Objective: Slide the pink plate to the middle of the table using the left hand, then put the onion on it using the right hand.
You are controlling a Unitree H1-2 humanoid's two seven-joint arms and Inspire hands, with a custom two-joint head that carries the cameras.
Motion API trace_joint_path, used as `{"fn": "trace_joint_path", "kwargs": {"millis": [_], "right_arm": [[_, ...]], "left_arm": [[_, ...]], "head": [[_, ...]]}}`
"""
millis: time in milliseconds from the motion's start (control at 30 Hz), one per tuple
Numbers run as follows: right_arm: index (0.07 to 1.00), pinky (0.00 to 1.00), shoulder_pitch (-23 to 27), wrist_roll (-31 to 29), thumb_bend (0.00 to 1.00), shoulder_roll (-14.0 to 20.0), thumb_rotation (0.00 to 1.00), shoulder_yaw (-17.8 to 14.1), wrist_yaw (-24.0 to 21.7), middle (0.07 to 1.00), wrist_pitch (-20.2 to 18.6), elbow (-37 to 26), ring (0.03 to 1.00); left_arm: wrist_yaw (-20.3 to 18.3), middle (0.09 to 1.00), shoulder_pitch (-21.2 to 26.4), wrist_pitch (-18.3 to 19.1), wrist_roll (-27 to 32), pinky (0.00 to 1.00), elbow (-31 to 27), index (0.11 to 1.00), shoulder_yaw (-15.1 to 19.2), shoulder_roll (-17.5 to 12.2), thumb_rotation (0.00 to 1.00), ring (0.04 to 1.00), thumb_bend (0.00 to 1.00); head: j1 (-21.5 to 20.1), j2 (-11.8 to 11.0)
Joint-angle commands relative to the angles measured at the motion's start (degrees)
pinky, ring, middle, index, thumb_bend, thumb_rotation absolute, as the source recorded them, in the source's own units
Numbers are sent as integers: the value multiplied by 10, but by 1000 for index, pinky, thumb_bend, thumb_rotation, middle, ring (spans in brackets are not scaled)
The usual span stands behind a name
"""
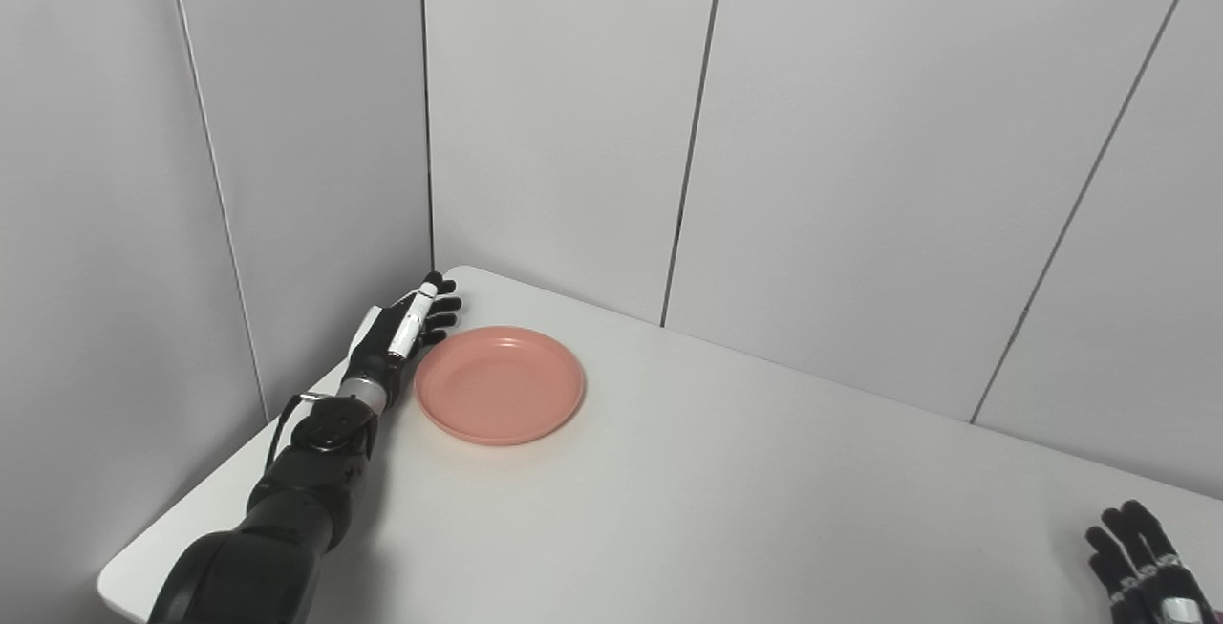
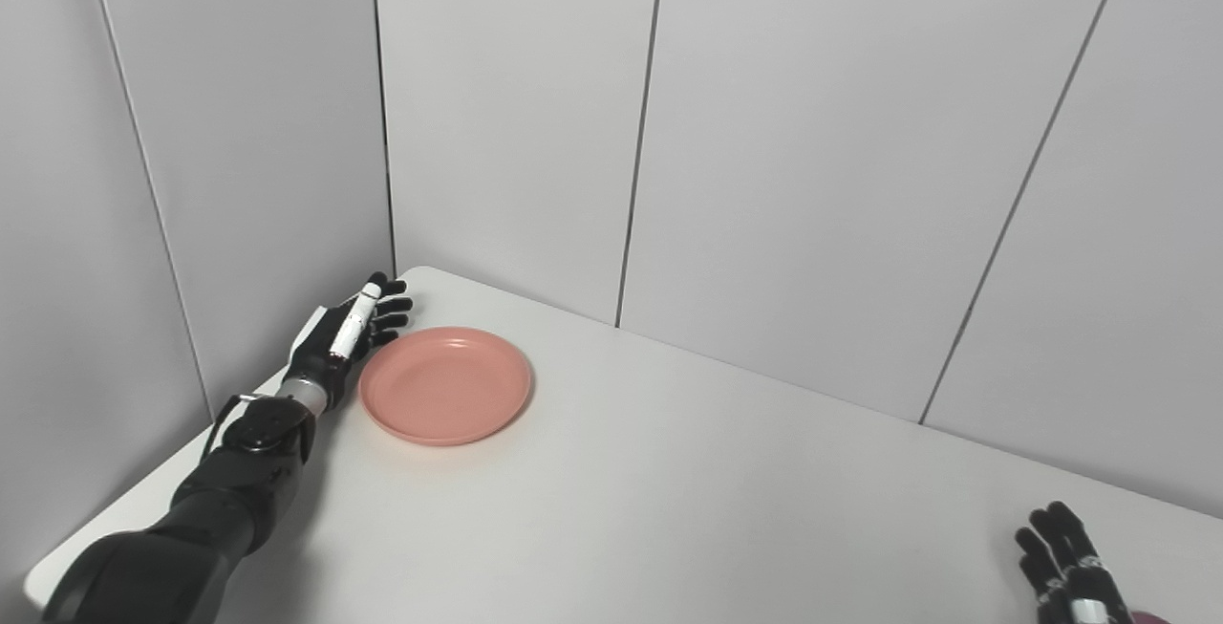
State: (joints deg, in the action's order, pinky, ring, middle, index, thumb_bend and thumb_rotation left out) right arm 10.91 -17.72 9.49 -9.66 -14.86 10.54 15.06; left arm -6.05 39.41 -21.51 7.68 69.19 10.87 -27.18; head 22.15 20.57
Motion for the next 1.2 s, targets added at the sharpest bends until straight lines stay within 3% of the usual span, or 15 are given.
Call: {"fn": "trace_joint_path", "kwargs": {"millis": [0, 600, 833, 1000, 1033, 1167], "right_arm": [[907, 971, -49, -9, 560, -16, 754, -1, -2, 910, 8, 30, 917], [906, 989, -47, -7, 579, -16, 754, 0, -1, 912, 7, 31, 918], [905, 980, -47, -5, 584, -18, 753, 1, 1, 910, 12, 30, 912], [902, 960, -46, -1, 595, -17, 742, 4, -1, 906, 14, 32, 908], [933, 976, -45, 1, 590, -15, 786, 7, -3, 926, 13, 31, 923], [938, 969, -46, 12, 568, -14, 797, 12, 1, 926, 10, 26, 925]], "left_arm": [[-7, 824, 36, -15, 4, 841, -3, 813, -1, 2, 1000, 835, 568], [-13, 830, 38, 1, 17, 836, -26, 811, -7, 24, 1000, 838, 498], [-28, 829, 37, -2, 24, 850, -22, 816, -6, 30, 1000, 841, 570], [-31, 824, 34, -8, 25, 843, -30, 807, -6, 38, 1000, 837, 569], [-32, 822, 33, -8, 26, 837, -32, 805, -5, 40, 1000, 835, 561], [-40, 826, 34, -4, 33, 848, -36, 813, -1, 48, 1000, 842, 553]], "head": [[0, 0], [-3, -1], [-9, 1], [-18, 2], [-18, 2], [-29, 5]]}}
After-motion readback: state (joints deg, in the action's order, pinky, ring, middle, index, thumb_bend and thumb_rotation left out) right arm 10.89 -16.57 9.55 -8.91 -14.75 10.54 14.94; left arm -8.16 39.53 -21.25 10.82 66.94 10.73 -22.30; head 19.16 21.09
